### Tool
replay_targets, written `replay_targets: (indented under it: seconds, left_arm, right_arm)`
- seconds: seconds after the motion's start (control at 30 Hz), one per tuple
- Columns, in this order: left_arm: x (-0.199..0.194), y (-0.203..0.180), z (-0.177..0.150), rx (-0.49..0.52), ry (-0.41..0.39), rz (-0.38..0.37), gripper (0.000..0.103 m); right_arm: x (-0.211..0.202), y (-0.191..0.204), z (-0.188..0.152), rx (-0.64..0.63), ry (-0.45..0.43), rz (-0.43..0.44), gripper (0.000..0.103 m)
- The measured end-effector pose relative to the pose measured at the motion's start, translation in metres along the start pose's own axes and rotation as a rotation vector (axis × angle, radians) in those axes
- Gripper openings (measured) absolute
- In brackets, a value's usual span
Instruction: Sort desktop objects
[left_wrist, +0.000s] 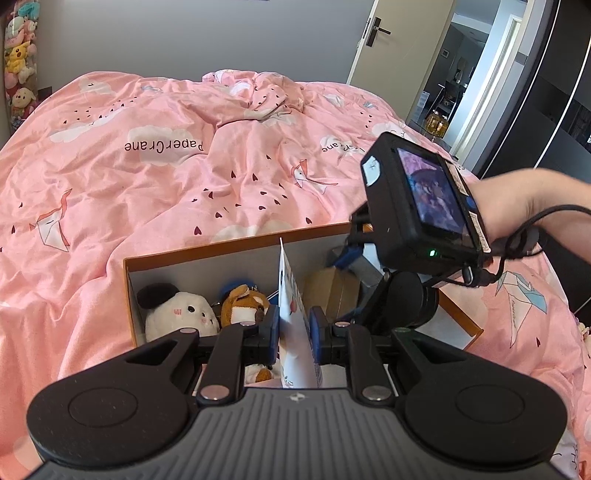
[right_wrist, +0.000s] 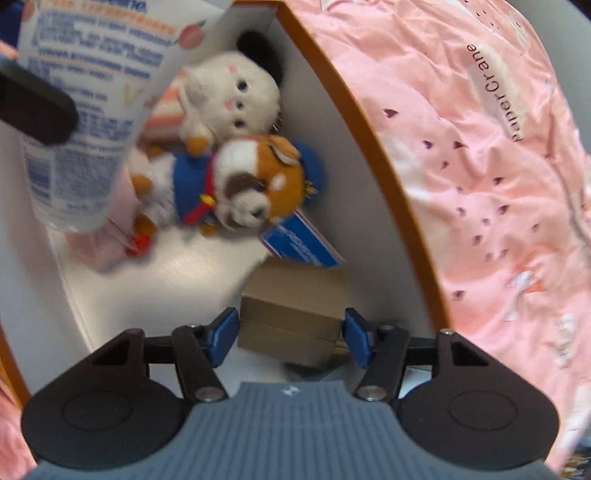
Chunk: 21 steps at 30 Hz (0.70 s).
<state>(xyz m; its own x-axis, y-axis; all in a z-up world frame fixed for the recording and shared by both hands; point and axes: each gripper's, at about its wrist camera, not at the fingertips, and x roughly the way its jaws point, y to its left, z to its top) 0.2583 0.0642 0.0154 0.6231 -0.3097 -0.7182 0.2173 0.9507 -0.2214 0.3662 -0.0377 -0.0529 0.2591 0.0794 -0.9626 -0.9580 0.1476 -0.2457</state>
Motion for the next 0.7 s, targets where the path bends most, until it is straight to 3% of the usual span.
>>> replay_targets:
  seconds: [0.4,0.57,0.7]
  left_arm:
    - [-0.001,0.001,0.000,-0.011,-0.001,-0.015,0.019]
    - [0.001,0.004,0.000,-0.022,0.003,-0.014,0.019]
    - [0.002,0.005,0.000,-0.029,0.006,-0.017,0.019]
  right_arm:
    - [0.019,0.002,0.016,-0.241,0.162,-0.126,0.063]
    - [0.016,-0.002,0.016,-0.241,0.155,-0.136,0.063]
    - [0.014,-0.008,0.013,-0.235,0.165,-0.113,0.041]
